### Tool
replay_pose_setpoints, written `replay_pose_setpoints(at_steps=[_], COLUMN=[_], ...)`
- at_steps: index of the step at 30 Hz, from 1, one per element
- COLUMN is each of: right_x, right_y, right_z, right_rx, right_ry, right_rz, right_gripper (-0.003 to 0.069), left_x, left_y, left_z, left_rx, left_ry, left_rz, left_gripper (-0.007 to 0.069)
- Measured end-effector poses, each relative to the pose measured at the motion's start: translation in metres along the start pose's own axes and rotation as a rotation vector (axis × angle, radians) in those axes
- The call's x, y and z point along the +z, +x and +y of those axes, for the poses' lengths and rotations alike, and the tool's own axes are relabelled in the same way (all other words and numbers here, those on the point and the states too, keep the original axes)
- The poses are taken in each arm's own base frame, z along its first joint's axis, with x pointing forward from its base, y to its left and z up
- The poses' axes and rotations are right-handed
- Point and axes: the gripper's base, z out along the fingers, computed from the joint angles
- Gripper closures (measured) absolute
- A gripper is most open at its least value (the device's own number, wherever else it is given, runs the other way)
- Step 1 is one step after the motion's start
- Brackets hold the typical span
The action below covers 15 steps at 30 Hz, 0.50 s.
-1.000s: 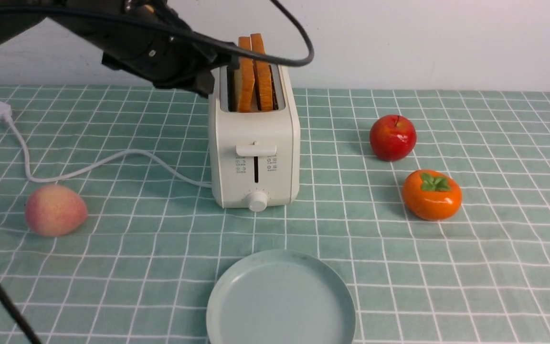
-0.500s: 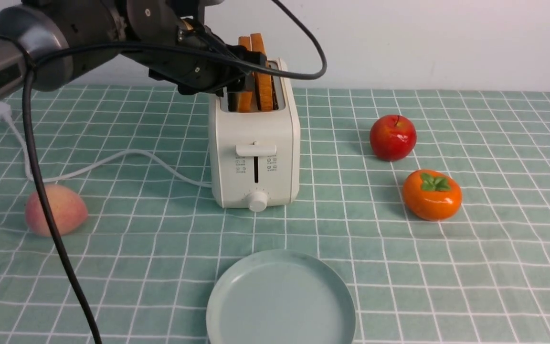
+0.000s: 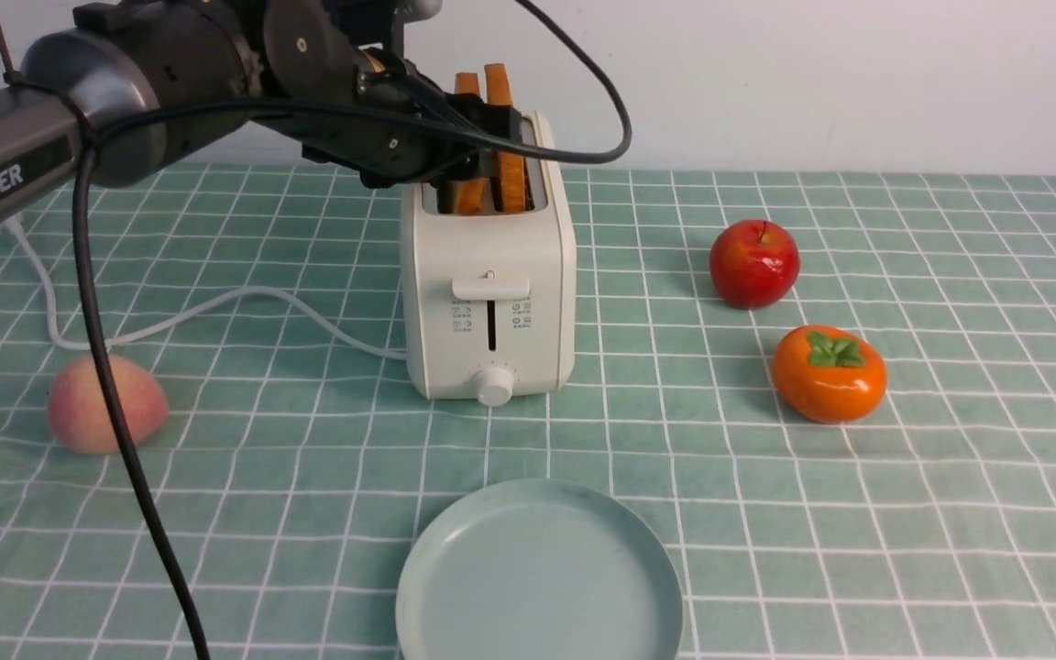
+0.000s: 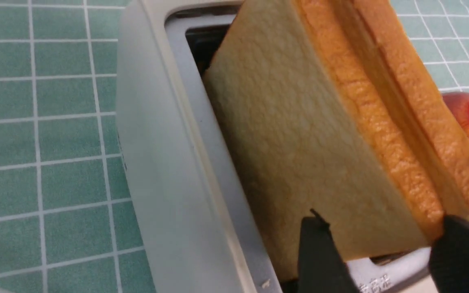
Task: Take toasted bread from bread machine on blue coffee table place on plate.
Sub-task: 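Reach for a toast slice standing in the toaster with the left gripper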
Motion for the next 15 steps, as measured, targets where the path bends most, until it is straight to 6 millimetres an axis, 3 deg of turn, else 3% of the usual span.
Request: replay_pose_setpoints(at_steps=[5, 8, 15], right_x=[0.000, 0.000, 0.000], right_y=[0.000, 0.000, 0.000], right_z=[0.000, 0.000, 0.000], right_rx=[0.000, 0.000, 0.000], right_ry=[0.000, 0.000, 0.000], right_rz=[0.000, 0.000, 0.000], right_gripper=[0.0657, 0.0656, 0.0650], left_x=[-0.001, -0.001, -0.014], left_y=[-0.002, -0.001, -0.003], left_z=[0.000, 0.001, -0.002], left_rx=[0.033, 0.038, 0.053], left_ry=[-0.015, -0.019, -0.025], left_rz=[-0.010, 0.002, 0.034], left_gripper=[0.0597, 0.0638, 0.0638])
